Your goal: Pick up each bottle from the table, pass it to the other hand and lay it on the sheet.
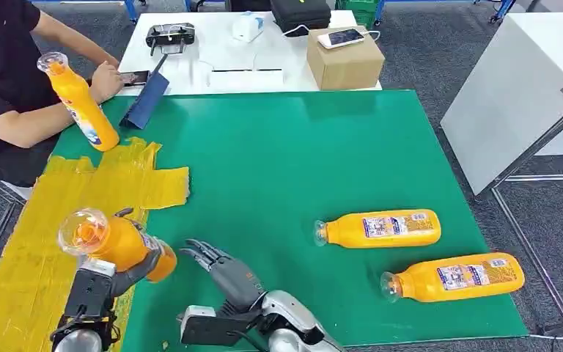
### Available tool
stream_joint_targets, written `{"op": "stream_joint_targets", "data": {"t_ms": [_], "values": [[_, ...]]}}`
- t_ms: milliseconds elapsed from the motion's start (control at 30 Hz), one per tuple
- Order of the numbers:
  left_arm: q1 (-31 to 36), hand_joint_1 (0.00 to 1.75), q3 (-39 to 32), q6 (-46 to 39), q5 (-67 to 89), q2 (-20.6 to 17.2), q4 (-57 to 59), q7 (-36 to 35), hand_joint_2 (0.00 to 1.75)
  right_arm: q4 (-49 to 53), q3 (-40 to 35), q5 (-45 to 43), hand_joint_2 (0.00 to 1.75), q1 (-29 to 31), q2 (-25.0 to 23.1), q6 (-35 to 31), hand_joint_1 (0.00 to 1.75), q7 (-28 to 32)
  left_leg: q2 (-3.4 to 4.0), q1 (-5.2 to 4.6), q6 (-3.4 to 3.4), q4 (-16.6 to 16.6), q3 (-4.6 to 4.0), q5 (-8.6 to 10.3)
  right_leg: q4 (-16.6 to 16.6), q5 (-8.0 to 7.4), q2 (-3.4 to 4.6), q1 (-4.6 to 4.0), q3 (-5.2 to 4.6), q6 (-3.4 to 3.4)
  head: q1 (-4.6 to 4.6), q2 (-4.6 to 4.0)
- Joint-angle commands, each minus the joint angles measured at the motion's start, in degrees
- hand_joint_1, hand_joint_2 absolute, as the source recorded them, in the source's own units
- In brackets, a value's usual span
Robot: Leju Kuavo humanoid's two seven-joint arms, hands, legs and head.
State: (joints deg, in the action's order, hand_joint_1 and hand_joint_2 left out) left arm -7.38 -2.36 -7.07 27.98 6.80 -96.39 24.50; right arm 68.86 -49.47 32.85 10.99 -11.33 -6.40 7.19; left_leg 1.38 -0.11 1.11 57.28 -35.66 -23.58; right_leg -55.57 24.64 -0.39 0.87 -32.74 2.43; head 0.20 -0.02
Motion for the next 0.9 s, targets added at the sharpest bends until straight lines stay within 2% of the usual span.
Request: {"op": "stream_joint_targets", "data": {"t_ms": [33, 167, 200, 233, 267, 300, 333, 367, 400, 433, 467, 600, 633, 667, 700, 900], "values": [[-0.97, 1.75, -6.8, -18.32, 27.46, -0.72, 0.6, -0.14, 1.75, 22.21, 10.84, -1.4, 0.0, -7.94, 14.94, 1.68, 0.0, 2.38, -0.36, 0.06, -0.05, 0.01, 0.23, -0.09, 0.09, 0.12, -0.22, -0.05, 0.37, -0.07, -0.02, 0.0], [-1.76, 1.75, -5.95, -32.38, 60.73, -1.59, 8.87, -11.66, 1.75, 27.54, 14.16, -2.69, 0.0, -11.06, 19.77, 2.05, 0.0, 4.67, -0.33, -0.14, 0.01, -0.09, 0.17, -0.03, 0.11, 0.08, -0.24, 0.14, 0.29, -0.02, -0.02, 0.0], [-2.3, 1.75, -3.62, -30.37, 62.02, -9.06, 11.61, -18.6, 1.75, 28.35, 14.73, -2.95, 0.0, -11.18, 20.69, 2.01, 0.0, 4.84, -0.4, -0.18, 0.0, -0.1, 0.3, -0.08, 0.12, 0.13, -0.28, 0.18, 0.42, -0.04, -0.02, 0.0], [-0.57, 1.75, 3.87, -28.6, 62.02, -13.93, 15.78, -27.16, 1.75, 29.53, 15.66, -3.38, 0.0, -11.48, 21.35, 2.07, 0.0, 5.02, -0.22, -0.2, 0.0, -0.12, 0.23, -0.05, 0.11, 0.06, -0.13, 0.19, 0.28, -0.04, -0.02, 0.0], [4.06, 1.75, 20.28, -27.12, 62.02, -24.22, 19.95, -45.2, 1.75, 30.19, 16.24, -4.0, 0.0, -11.08, 21.95, 2.81, 0.0, 4.98, -0.4, -0.2, -0.04, -0.15, 0.34, -0.07, 0.13, 0.12, -0.26, 0.18, 0.45, -0.09, -0.02, 0.0], [5.62, 1.75, 25.2, -25.96, 62.02, -24.76, 22.28, -49.26, 1.75, 30.4, 16.72, -4.38, 0.0, -10.89, 22.03, 2.92, 0.0, 4.99, -0.46, -0.17, -0.07, -0.1, 0.39, -0.12, 0.1, 0.16, -0.26, 0.16, 0.52, -0.14, 0.0, 0.0], [6.93, 1.75, 25.69, -25.15, 62.02, -23.41, 26.47, -48.67, 1.75, 30.94, 17.59, -4.99, 0.0, -10.41, 22.49, 3.42, 0.0, 4.93, -0.78, -0.25, 0.03, -0.11, -0.01, 0.09, 0.03, 0.08, -0.61, 0.23, 0.16, -0.03, 0.02, 0.0], [7.56, 1.75, 26.27, -25.03, 62.02, -23.18, 28.0, -48.83, 1.75, 31.23, 18.09, -5.55, 0.0, -10.32, 22.65, 3.74, 0.0, 4.96, -1.03, -0.21, -0.03, -0.12, 0.16, 0.1, 0.07, 0.14, -0.83, 0.2, 0.25, -0.1, -0.02, 0.0], [7.81, 1.75, 26.2, -24.14, 62.02, -22.28, 29.56, -47.38, 1.75, 31.5, 18.63, -5.68, 0.0, -10.33, 22.8, 3.79, 0.0, 4.98, -0.67, -0.23, 0.01, -0.09, 0.11, 0.04, 0.06, 0.07, -0.52, 0.22, -0.12, -0.05, -0.02, 0.0], [7.94, 1.75, 26.0, -23.92, 62.02, -22.24, 30.04, -47.04, 1.75, 31.65, 18.85, -5.88, 0.0, -10.25, 22.99, 4.0, 0.0, 5.02, -0.7, -0.19, -0.04, -0.04, 0.17, 0.03, 0.01, 0.11, -0.56, 0.16, -0.4, -0.11, -0.02, 0.0], [8.0, 1.75, 25.49, -22.73, 62.02, -21.61, 31.11, -45.83, 1.75, 31.84, 19.42, -6.36, 0.0, -10.28, 22.98, 4.42, 0.0, 5.1, -0.43, -0.2, -0.01, -0.1, 0.14, 0.01, 0.08, 0.04, -0.32, 0.16, -0.43, -0.08, -0.09, 0.0], [8.5, 1.75, 24.76, -20.47, 62.02, -21.1, 32.5, -44.66, 1.75, 31.39, 19.4, -6.18, 0.0, -10.1, 22.49, 4.76, 0.0, 4.99, -0.33, -0.12, 0.04, -0.03, 0.22, -0.02, 0.06, 0.09, -0.19, 0.1, 0.29, -0.04, 0.0, 0.0], [9.36, 1.75, 26.84, -19.39, 62.02, -22.15, 32.91, -46.1, 1.75, 30.92, 19.31, -6.05, 0.0, -9.93, 22.13, 4.89, 0.0, 4.92, -0.26, -0.16, 0.05, -0.05, 0.2, 0.0, 0.03, 0.07, -0.14, 0.15, 0.25, -0.03, 0.0, 0.0], [9.95, 1.26, 28.72, -19.05, 62.02, -22.89, 33.36, -47.83, 1.75, 30.62, 19.28, -5.99, 0.0, -9.87, 21.96, 4.92, 0.0, 4.89, -0.25, -0.22, 0.04, -0.06, 0.17, 0.03, 0.02, 0.03, -0.13, 0.22, 0.21, -0.02, -0.02, 0.0], [10.23, 0.0, 29.47, -19.11, 62.02, -23.27, 33.46, -48.56, 1.75, 30.53, 19.26, -5.99, 0.0, -9.88, 21.86, 4.92, 0.0, 4.89, -0.35, -0.22, -0.01, -0.07, 0.29, 0.01, 0.02, 0.07, -0.18, 0.23, 0.35, -0.08, -0.04, 0.0], [9.27, 0.0, 28.14, -19.75, 62.02, -22.49, 32.44, -47.14, 1.75, 29.86, 19.08, -5.76, 0.0, -9.95, 21.27, 4.98, 0.0, 4.84, -0.33, -0.22, 0.01, -0.06, 0.32, 0.04, 0.01, -0.01, -0.19, 0.22, 0.36, -0.05, -0.04, 0.0]]}}
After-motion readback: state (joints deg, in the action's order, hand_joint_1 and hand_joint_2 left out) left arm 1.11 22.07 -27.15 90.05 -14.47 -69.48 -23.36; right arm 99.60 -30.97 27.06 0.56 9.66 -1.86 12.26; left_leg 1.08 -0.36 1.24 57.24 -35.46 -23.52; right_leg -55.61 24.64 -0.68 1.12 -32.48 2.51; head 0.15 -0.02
